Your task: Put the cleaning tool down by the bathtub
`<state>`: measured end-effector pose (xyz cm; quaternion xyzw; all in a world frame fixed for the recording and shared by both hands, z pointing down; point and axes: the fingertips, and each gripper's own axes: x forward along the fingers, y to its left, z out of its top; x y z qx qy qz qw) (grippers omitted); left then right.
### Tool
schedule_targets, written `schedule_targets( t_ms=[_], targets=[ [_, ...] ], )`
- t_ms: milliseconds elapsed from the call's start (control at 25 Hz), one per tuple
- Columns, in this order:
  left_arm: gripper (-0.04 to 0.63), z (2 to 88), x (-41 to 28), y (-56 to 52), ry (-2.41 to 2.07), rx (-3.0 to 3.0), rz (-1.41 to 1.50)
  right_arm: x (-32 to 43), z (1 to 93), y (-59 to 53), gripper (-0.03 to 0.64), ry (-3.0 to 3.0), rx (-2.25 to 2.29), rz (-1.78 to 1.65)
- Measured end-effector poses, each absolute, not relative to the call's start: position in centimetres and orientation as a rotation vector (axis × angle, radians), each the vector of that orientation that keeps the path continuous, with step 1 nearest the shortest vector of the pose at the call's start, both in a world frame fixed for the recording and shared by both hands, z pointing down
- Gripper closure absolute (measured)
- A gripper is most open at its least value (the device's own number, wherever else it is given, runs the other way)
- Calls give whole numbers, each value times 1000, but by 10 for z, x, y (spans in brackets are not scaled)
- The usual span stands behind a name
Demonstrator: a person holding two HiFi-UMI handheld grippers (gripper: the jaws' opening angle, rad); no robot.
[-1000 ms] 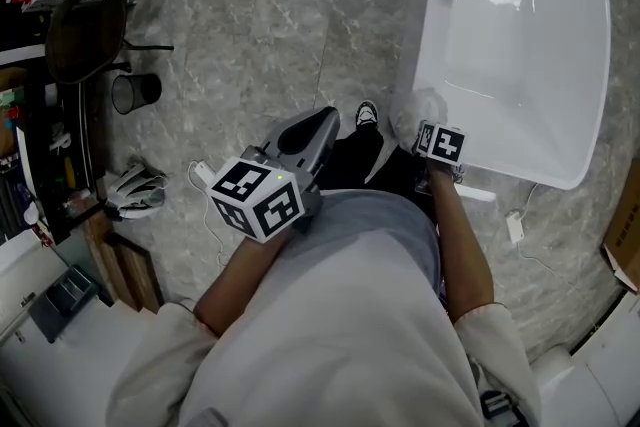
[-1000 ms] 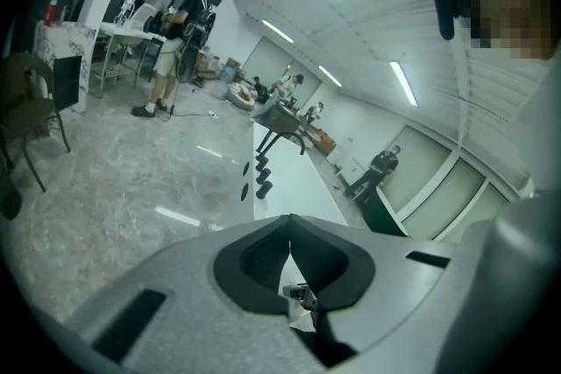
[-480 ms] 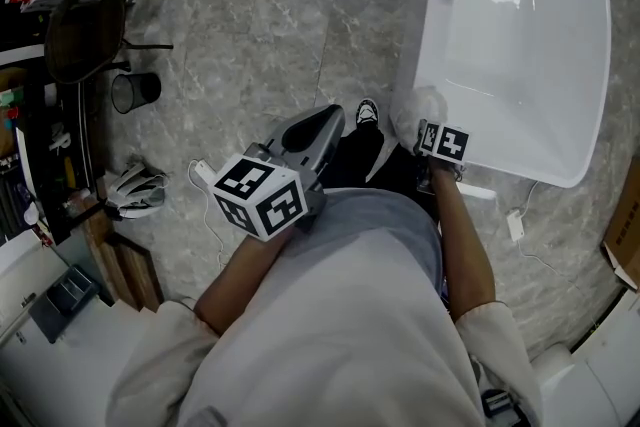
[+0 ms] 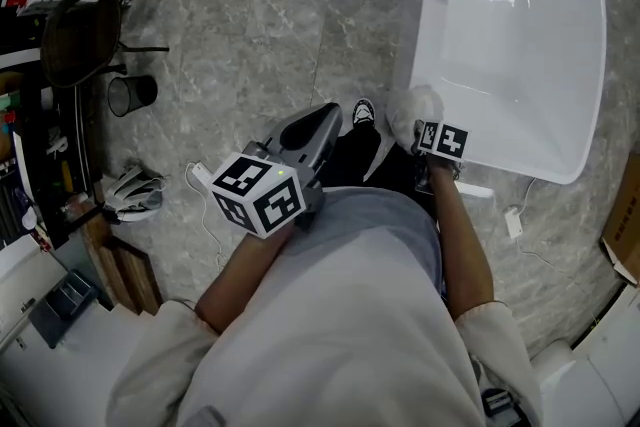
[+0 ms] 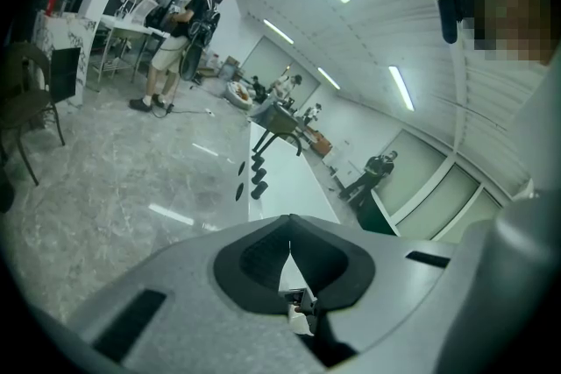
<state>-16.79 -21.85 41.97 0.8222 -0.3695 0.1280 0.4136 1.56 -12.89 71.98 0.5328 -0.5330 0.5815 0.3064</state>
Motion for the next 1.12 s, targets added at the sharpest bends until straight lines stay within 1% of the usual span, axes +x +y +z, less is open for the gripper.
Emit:
schedule_targets(
  t_ms=[440,1120],
  targets=[
    [591,420,-163,-220,-901,2069,313,18,714,-127,488,-1415,1409,1555],
    [591,423,-160,-224,-885,2058,294,15,703,-123,486,-1450,1407,1547]
  ],
)
